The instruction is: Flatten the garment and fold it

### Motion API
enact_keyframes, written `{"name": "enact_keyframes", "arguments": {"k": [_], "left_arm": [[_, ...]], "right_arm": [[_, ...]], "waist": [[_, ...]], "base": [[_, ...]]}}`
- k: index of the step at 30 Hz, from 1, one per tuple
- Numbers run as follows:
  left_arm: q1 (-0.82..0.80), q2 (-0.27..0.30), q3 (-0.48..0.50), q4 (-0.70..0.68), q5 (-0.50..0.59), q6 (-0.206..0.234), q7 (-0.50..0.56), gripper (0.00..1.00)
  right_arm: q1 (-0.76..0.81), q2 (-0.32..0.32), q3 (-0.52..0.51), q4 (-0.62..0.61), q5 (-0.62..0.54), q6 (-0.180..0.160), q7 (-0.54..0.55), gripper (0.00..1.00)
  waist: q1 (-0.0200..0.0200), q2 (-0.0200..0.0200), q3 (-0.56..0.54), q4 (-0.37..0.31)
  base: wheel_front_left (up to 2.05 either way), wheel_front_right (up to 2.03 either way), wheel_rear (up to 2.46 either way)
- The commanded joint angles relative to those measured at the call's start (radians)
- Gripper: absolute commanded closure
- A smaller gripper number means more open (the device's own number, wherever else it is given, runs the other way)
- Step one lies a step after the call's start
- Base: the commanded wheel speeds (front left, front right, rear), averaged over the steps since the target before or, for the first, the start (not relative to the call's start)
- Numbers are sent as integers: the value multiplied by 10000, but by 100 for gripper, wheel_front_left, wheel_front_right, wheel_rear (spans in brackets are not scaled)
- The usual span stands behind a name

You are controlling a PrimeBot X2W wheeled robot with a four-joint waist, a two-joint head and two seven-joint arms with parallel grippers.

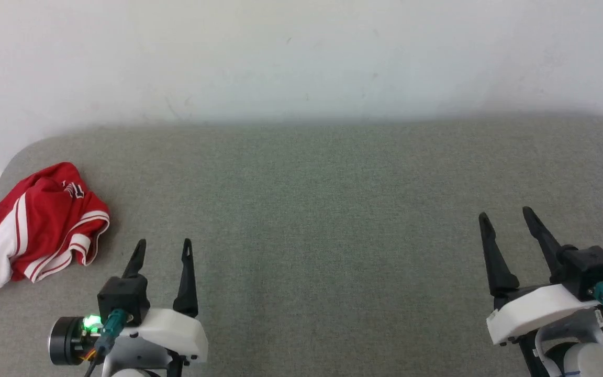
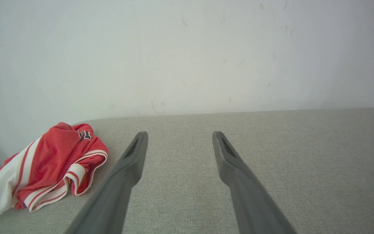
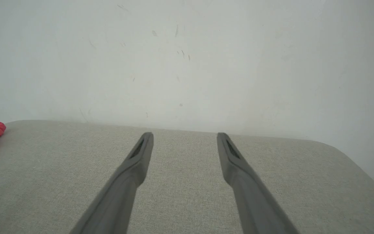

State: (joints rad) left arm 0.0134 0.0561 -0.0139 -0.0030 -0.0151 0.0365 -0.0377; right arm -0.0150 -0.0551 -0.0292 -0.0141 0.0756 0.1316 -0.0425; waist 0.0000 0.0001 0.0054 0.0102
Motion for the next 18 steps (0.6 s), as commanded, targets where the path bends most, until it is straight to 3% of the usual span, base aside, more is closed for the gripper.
{"name": "enact_keyframes", "arguments": {"k": [1,18], "left_arm": [[-139,-12,-50,-29,-80,68,-145,0],[-223,-20,-27,-132,-181,302,-500,0]], "right_arm": [[66,10,-63,-80,163,-2,-100,0],[176,16,-36,-300,611,-3,-455,0]], "waist": [[0,-1,3,31],[0,-1,115,890]], "base": [[0,0,0],[0,0,0]]}}
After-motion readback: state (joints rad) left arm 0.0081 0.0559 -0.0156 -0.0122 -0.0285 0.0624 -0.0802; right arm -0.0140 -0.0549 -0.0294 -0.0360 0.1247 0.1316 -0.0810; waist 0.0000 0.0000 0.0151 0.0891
